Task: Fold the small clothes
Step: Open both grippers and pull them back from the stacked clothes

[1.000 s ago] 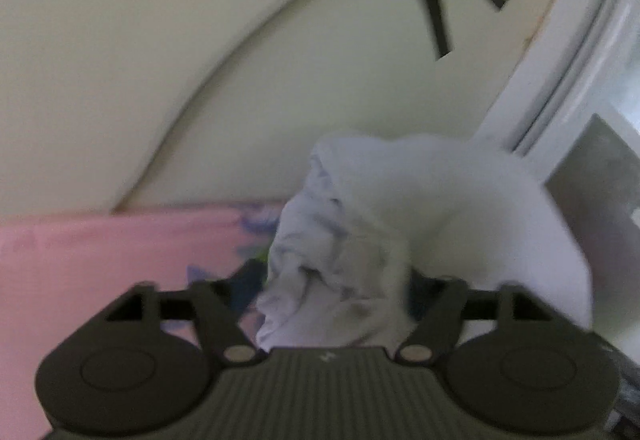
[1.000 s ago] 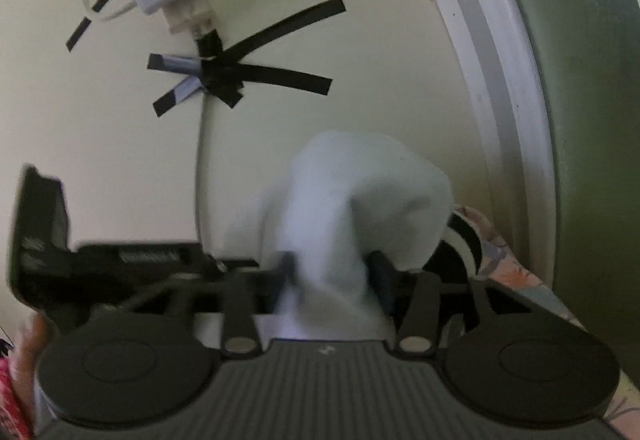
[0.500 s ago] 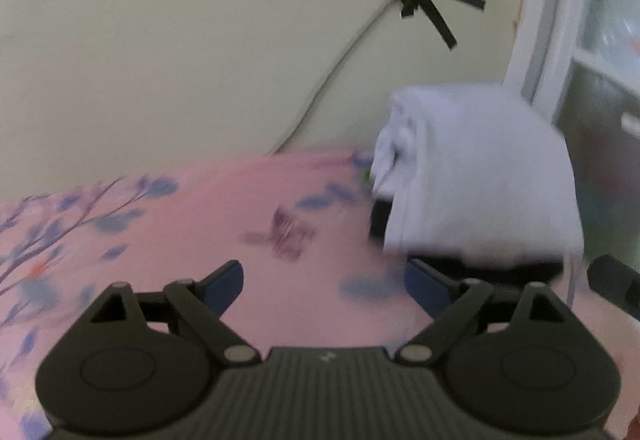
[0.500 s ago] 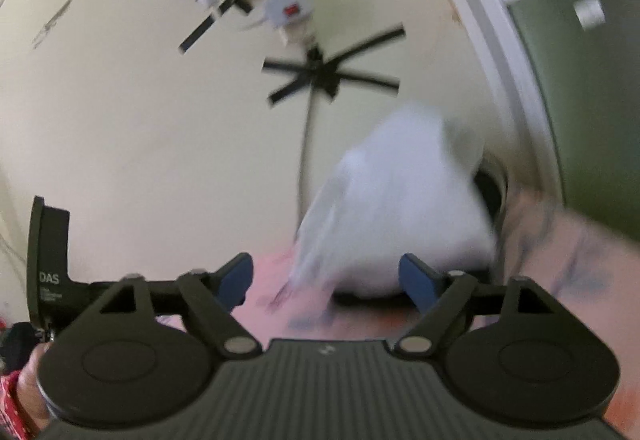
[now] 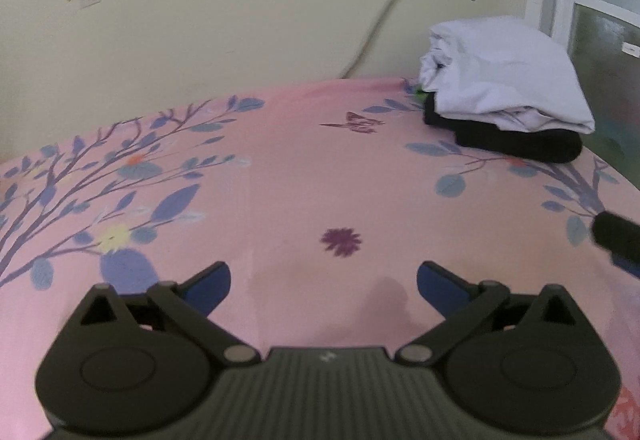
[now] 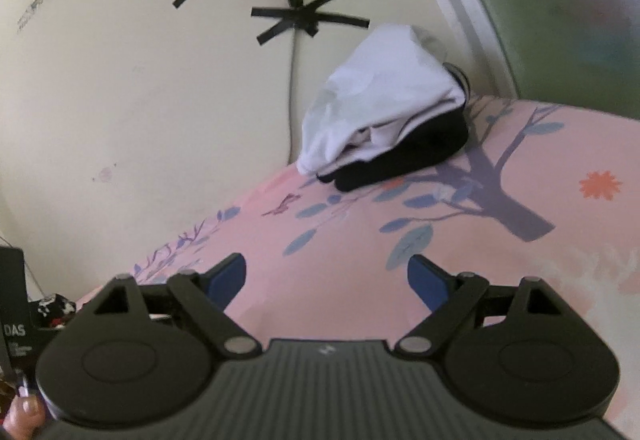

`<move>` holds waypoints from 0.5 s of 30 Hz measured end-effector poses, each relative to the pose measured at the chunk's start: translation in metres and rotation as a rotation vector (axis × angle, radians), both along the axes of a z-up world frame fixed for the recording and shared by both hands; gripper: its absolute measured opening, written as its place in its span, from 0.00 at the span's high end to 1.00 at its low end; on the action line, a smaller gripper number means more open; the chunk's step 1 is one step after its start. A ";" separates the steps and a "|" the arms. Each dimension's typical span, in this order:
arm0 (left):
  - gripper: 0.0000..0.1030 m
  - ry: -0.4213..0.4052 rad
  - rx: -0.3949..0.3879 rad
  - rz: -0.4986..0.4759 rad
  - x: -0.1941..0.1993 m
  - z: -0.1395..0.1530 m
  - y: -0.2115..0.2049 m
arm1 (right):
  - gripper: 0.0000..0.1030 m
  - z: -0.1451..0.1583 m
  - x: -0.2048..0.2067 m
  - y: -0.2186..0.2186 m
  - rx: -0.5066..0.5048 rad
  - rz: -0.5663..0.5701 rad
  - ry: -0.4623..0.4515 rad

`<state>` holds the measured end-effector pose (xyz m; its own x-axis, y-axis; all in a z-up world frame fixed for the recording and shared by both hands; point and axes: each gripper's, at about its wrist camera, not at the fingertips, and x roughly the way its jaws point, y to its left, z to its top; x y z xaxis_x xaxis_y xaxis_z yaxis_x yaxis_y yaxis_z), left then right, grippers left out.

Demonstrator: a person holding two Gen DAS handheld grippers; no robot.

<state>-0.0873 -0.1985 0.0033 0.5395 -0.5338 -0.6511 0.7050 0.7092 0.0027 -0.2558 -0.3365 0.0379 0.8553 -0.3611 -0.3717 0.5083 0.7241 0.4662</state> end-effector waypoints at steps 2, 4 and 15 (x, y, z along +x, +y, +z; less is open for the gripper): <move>0.00 -0.002 -0.006 0.015 0.002 0.000 0.003 | 0.18 -0.001 -0.002 0.001 -0.006 -0.013 -0.007; 0.00 -0.007 -0.014 0.020 0.002 0.000 0.005 | 0.17 -0.001 -0.003 0.001 -0.007 -0.027 -0.009; 0.00 -0.051 -0.066 0.024 -0.004 0.005 0.014 | 0.15 -0.001 -0.002 0.002 -0.022 -0.024 -0.009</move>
